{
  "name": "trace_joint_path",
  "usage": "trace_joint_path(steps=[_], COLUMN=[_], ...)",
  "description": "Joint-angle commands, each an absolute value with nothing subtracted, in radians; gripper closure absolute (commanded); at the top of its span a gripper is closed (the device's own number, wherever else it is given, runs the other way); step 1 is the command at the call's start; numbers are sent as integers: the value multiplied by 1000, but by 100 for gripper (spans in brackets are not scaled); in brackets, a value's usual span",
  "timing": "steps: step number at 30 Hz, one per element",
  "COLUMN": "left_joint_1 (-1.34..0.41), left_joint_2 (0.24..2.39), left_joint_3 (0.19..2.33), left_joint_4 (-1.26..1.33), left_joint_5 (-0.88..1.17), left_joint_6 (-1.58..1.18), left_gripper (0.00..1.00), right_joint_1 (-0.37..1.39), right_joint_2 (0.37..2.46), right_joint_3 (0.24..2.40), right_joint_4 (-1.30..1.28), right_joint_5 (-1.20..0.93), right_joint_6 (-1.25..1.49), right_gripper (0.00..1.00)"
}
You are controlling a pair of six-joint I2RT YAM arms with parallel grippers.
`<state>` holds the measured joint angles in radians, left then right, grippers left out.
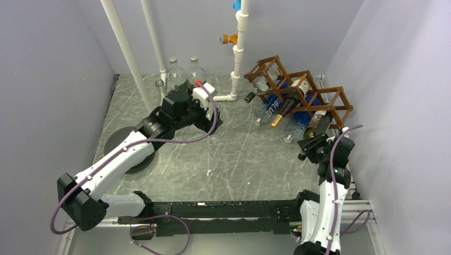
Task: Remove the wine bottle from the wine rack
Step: Pick up the wine bottle from the wine rack.
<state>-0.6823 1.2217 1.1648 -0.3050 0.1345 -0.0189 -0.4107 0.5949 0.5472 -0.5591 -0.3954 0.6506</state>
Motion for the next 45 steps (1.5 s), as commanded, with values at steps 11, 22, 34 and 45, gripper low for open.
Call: trace_joint_path(steps=[11,22,34,45], left_joint_1=[-683,-684,-683,-684], left_joint_2=[1198,1202,1206,1212], left_joint_3=[1161,1161,1160,1160], left_joint_4=[-279,-279,-279,-279], left_joint_5=[143,147,150,151], left_joint_6=[-12,-12,-12,-12], left_gripper=[1,1,0,0], right_joint_1=[-384,-384,-383,-384], right_joint_2=[419,338,280,238], right_joint_3=[563,530,510,506], right_joint_4=[-322,-352,-359,-368], right_joint_5=[-507,-526,-547,-556], right_joint_6=[570,576,560,560], right_gripper=[100,100,100,100])
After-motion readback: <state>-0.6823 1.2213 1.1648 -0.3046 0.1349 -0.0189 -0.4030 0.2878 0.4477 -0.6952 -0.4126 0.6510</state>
